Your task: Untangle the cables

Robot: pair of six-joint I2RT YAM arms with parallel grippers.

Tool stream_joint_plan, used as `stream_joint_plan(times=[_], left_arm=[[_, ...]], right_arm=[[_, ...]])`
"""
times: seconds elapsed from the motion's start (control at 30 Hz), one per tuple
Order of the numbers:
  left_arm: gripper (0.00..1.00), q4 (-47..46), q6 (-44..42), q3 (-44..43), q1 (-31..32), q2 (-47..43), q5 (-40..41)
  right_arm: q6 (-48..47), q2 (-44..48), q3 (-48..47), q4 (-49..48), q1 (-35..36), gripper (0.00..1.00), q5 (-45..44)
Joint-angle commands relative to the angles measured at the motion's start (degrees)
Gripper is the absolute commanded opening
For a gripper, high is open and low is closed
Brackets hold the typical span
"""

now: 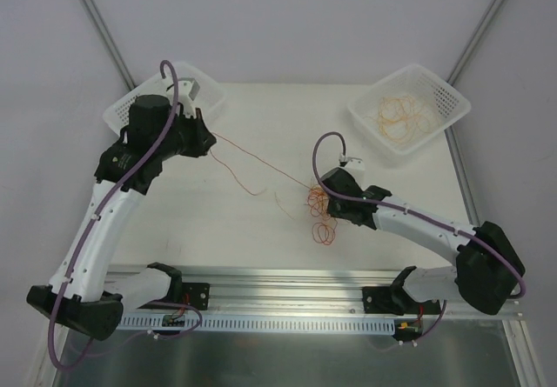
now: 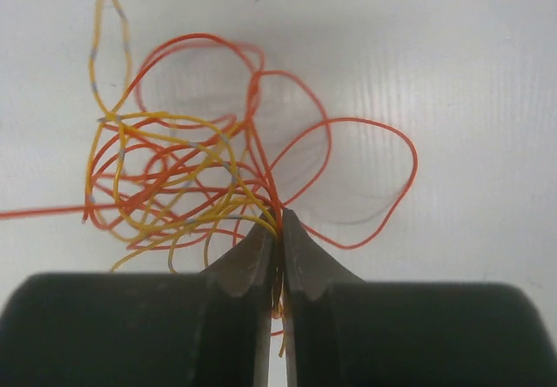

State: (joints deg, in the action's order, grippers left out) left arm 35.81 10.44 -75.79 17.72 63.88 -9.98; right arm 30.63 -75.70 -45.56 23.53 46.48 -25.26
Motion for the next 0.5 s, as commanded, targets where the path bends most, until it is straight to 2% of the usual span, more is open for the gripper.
stream_joint_plan(times=[0.0,0.2,0.33,0.47], left_arm=[[0.0,2.33,2.39,-6.99,-1.37,-3.14,4.79],[0.0,2.86,5.82,-15.52,-1.46,-3.06,0.76],[0.0,3.03,6.44,-18.69,-1.46,-2.97,2.58],[0.0,3.74,7.49,-22.63,-1.81,-1.92,4.18]], right_arm=[[-2.24,3.19,1.0,5.3,-1.39,0.09,-2.25],[-2.77,2.14,1.61,5.83,-1.48,0.13,-0.59],[-1.28,1.0,2.58,5.83,-2.09,0.14,0.47],[-1.01,0.03,2.67,6.97,-3.5,0.22,0.91]])
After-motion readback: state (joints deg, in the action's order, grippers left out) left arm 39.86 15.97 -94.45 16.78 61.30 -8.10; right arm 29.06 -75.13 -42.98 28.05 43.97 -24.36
